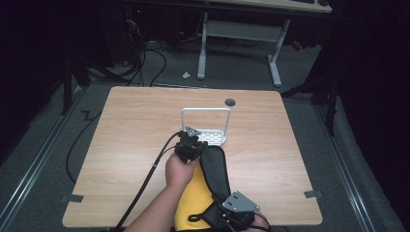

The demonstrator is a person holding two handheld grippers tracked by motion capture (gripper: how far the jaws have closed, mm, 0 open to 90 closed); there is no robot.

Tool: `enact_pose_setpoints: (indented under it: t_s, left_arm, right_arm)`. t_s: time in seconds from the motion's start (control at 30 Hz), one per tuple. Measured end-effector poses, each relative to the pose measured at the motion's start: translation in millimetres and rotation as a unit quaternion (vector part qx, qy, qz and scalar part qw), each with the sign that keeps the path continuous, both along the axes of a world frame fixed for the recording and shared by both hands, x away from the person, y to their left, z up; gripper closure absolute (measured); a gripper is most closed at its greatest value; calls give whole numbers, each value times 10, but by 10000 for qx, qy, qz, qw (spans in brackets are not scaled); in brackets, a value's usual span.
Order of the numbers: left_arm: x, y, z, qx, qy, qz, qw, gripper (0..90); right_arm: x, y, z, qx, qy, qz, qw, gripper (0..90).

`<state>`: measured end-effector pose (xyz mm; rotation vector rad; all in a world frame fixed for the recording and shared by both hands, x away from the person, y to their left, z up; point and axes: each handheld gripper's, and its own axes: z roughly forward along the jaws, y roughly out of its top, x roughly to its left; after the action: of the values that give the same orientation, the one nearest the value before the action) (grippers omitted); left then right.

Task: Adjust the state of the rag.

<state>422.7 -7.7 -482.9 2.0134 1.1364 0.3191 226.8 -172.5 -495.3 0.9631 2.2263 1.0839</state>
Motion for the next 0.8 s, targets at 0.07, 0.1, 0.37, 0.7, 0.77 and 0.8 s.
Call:
enact_pose_setpoints:
  t_s: [0.07, 0.1, 0.37, 0.7, 0.77, 0.8]
  left_arm:
    - [7, -57, -24, 40, 44, -29, 10000, 820]
    - [8, -89, -35, 37, 47, -32, 10000, 818]
    - [-23, -264, -87, -254, 44, -278, 9993, 739]
    - [-136, -210, 6, -723, -157, -520, 9959, 496]
    - [-172, -151, 19, -794, -152, -563, 9951, 487]
    - [-189, -129, 21, -790, -142, -572, 9951, 485]
  right_arm:
    - [-6, -36, -25, -8, 47, -31, 10000, 814]
    - [-13, -47, -28, -13, 68, -56, 10000, 811]
    - [-43, -189, -71, 36, 162, -307, 9994, 719]
    - [-8, -382, 2, 274, 16, -651, 9975, 694]
    - [3, -389, -2, 293, 18, -684, 9972, 698]
    - [14, -394, -11, 281, 23, -687, 9972, 698]
